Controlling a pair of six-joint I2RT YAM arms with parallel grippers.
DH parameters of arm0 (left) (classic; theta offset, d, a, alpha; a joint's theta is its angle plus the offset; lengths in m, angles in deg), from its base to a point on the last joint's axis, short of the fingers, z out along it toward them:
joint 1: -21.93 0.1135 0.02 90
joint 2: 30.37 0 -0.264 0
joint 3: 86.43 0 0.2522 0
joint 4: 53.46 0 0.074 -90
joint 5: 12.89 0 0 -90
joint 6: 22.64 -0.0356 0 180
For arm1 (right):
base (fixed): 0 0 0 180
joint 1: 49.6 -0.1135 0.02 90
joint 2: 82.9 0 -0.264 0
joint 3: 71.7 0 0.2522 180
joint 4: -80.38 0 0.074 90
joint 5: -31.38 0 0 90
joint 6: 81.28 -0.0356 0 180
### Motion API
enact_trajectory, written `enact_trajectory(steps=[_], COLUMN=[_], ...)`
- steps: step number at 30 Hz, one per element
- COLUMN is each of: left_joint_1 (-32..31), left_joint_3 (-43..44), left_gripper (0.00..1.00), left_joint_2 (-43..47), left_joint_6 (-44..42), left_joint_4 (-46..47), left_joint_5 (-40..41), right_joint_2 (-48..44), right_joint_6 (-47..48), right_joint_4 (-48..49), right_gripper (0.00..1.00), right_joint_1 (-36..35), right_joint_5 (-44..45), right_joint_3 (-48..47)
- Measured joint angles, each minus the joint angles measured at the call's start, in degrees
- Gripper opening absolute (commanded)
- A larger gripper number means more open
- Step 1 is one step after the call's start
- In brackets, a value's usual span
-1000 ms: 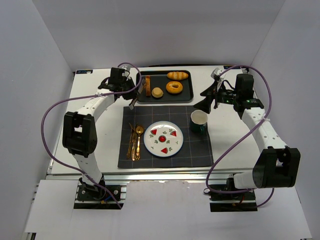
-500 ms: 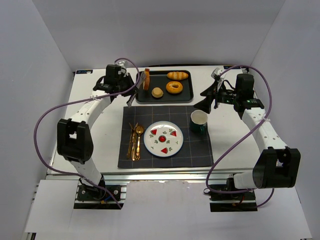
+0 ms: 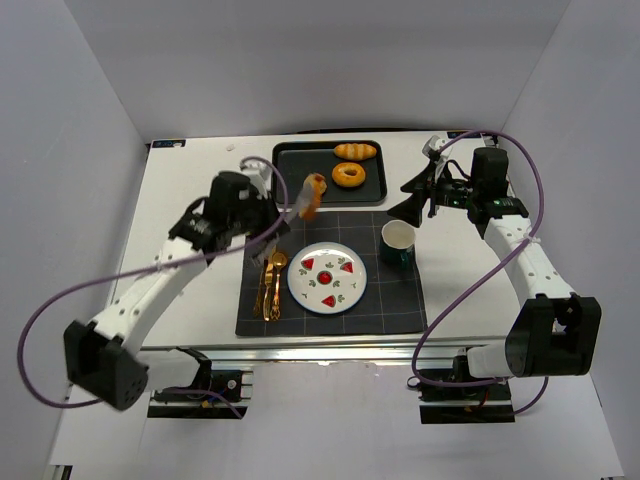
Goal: Place the bread
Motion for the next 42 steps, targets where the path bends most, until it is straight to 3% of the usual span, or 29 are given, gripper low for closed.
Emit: enact_trajectory(steps=[7,10,14,21,28,36,42], left_joint_1=[-21.27,-30.43,-37.09,-41.14,-41.46,-41.44,-41.44], left_joint_3=[-5.45,-5.74,-5.86,-5.84,-6.67,-2.98,-3.67], left_gripper=[0.00,0.00,0.00,0.00,0.00,0.00,0.00], left_joint_2=[11.57,11.53,8.58,6.22,8.41,7.54,5.77], left_joint_6=[6.98,10.20,13.19,15.20,16.51,16.10,15.08], left_joint_4=[-5.87,-8.99,-12.48,-14.76,-14.10,-20.34,-18.66], left_joint_5=[9.09,13.22,18.66,26.09,28.50,37.80,37.09], right_joint_2=[0.13,0.80,1.56,1.60,1.49,1.40,1.31], right_joint_6=[0.68,0.98,1.14,1.18,1.18,1.18,1.18], right_joint_4=[-1.29,-2.07,-2.74,-3.26,-3.28,-3.34,-3.23], right_gripper=[0.89,0.89,0.89,0.89,0.89,0.89,0.89], right_joint_1=[0.31,0.31,0.31,0.31,0.31,0.31,0.31], right_joint_5=[-0.01,-0.03,0.00,0.00,0.00,-0.02,0.00], right_joint_3=[-0.74,-2.43,-4.27,-4.83,-4.72,-4.59,-4.06])
